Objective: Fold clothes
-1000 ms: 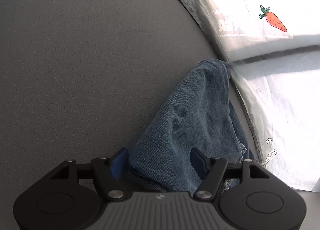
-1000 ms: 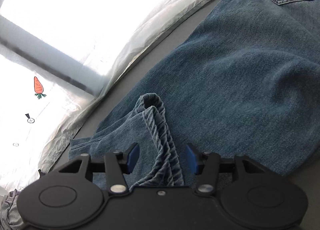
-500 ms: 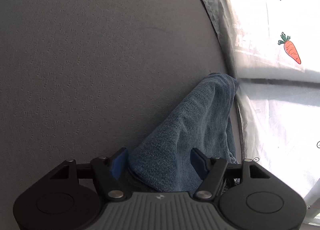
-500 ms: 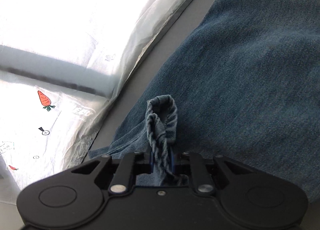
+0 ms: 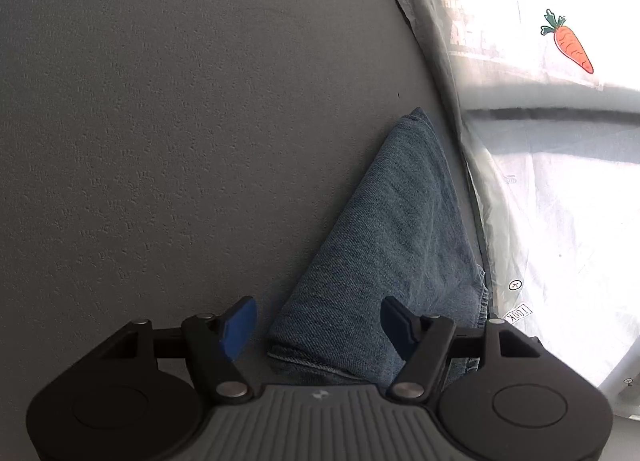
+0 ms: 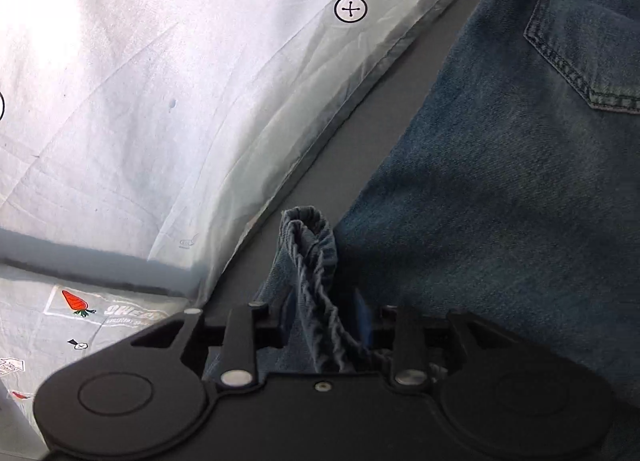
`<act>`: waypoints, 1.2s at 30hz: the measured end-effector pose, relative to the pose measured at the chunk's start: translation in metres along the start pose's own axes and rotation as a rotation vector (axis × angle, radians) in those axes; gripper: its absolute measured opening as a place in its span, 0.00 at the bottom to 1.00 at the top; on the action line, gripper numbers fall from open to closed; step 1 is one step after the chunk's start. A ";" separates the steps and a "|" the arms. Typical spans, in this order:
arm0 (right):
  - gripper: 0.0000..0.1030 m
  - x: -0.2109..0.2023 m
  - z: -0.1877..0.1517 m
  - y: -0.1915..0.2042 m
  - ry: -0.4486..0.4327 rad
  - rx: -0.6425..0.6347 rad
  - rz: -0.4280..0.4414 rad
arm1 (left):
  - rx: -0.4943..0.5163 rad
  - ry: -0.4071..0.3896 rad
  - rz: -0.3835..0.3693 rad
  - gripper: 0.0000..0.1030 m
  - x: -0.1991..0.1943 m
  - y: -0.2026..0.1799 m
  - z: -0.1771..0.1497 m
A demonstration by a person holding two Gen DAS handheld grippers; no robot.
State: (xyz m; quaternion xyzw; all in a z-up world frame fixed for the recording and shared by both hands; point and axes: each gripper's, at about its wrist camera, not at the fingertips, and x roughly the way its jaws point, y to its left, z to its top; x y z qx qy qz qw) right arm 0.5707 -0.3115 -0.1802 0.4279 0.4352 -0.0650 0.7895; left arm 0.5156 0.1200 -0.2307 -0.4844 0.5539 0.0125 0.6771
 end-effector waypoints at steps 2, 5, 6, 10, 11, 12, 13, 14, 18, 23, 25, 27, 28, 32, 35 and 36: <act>0.46 -0.012 -0.012 -0.002 -0.046 -0.072 -0.032 | 0.063 0.001 0.039 0.68 0.004 -0.007 -0.006; 0.50 -0.028 -0.031 -0.011 -0.082 -0.115 -0.021 | 0.133 -0.009 0.076 0.68 0.007 -0.016 -0.012; 0.55 -0.031 -0.036 -0.013 -0.087 -0.118 -0.016 | 0.143 -0.011 0.082 0.69 0.008 -0.017 -0.013; 0.65 -0.032 -0.055 -0.025 -0.079 -0.093 0.035 | 0.117 -0.005 0.080 0.71 0.008 -0.014 -0.012; 0.67 -0.030 -0.057 -0.030 -0.076 -0.055 0.049 | 0.104 -0.002 0.075 0.71 0.008 -0.012 -0.012; 0.67 -0.027 -0.059 -0.035 -0.074 -0.017 0.064 | 0.091 0.000 0.070 0.71 0.008 -0.011 -0.011; 0.67 -0.027 -0.060 -0.037 -0.084 0.009 0.071 | 0.077 0.001 0.063 0.71 0.009 -0.012 -0.008; 0.67 -0.026 -0.061 -0.040 -0.094 0.035 0.079 | 0.065 0.001 0.057 0.71 0.010 -0.012 -0.007; 0.79 -0.037 -0.069 -0.039 -0.135 0.023 0.022 | 0.050 -0.005 0.048 0.71 0.009 -0.010 -0.007; 0.81 -0.025 -0.077 -0.039 -0.116 -0.047 -0.001 | 0.074 -0.011 0.061 0.71 0.011 -0.014 -0.007; 0.80 -0.016 -0.077 -0.035 -0.125 -0.040 0.001 | 0.073 -0.011 0.062 0.71 0.007 -0.012 -0.007; 0.66 -0.009 -0.079 -0.024 -0.136 -0.080 -0.021 | 0.068 -0.015 0.059 0.71 0.007 -0.011 -0.008; 0.60 -0.006 -0.080 -0.019 -0.134 -0.104 -0.036 | 0.066 -0.017 0.057 0.71 0.007 -0.011 -0.008; 0.29 -0.005 -0.078 -0.011 -0.124 -0.068 -0.044 | 0.057 -0.024 0.051 0.71 0.006 -0.009 -0.008; 0.25 -0.021 -0.077 -0.028 -0.119 0.155 0.051 | 0.060 -0.031 0.045 0.71 0.008 -0.009 -0.009; 0.25 -0.025 -0.078 -0.035 -0.111 0.228 0.089 | 0.059 -0.033 0.044 0.71 0.008 -0.009 -0.009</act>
